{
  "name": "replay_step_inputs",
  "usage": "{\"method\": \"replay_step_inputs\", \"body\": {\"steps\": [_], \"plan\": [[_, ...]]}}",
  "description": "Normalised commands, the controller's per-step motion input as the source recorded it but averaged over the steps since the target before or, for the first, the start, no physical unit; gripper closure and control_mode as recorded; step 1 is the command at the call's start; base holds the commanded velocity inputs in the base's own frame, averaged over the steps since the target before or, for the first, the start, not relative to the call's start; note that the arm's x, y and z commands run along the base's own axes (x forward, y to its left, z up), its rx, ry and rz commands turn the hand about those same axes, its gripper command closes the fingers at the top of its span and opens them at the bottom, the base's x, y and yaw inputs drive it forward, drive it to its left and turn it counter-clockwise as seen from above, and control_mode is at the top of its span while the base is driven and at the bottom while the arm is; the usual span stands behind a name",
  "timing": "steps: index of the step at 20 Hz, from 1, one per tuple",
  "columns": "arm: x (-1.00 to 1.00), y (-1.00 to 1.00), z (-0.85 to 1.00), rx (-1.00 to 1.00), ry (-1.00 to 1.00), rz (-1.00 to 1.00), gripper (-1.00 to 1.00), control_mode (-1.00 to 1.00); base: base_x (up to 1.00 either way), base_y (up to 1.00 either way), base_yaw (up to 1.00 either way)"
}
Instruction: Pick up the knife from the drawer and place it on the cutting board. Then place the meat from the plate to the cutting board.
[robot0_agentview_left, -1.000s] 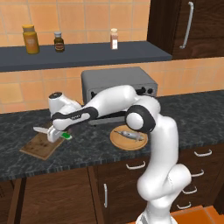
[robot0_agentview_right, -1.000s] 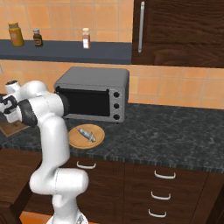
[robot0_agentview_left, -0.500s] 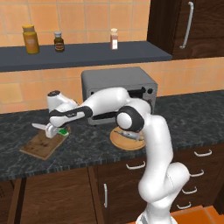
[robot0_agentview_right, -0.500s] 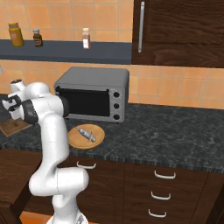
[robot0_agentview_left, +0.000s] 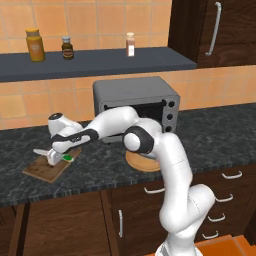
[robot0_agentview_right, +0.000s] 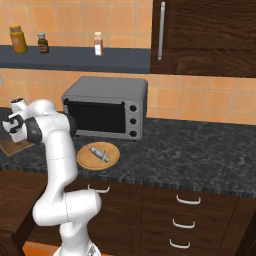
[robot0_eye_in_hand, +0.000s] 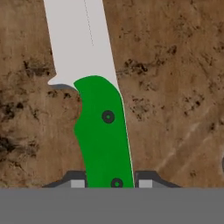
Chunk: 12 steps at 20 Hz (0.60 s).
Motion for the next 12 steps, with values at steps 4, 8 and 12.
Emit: {"method": "replay_step_inputs", "body": {"steps": [4, 8, 12], "plan": [[0.36, 0.0, -0.11, 0.0, -0.02, 0.0, 1.0, -1.0, 0.0, 0.0, 0.0], [0.38, 0.0, 0.0, 0.0, 0.0, 0.0, 1.0, -1.0, 0.0, 0.0, 0.0], [0.0, 0.0, 0.0, 0.0, 0.0, 0.0, -1.0, -1.0, 0.0, 0.0, 0.0]]}}
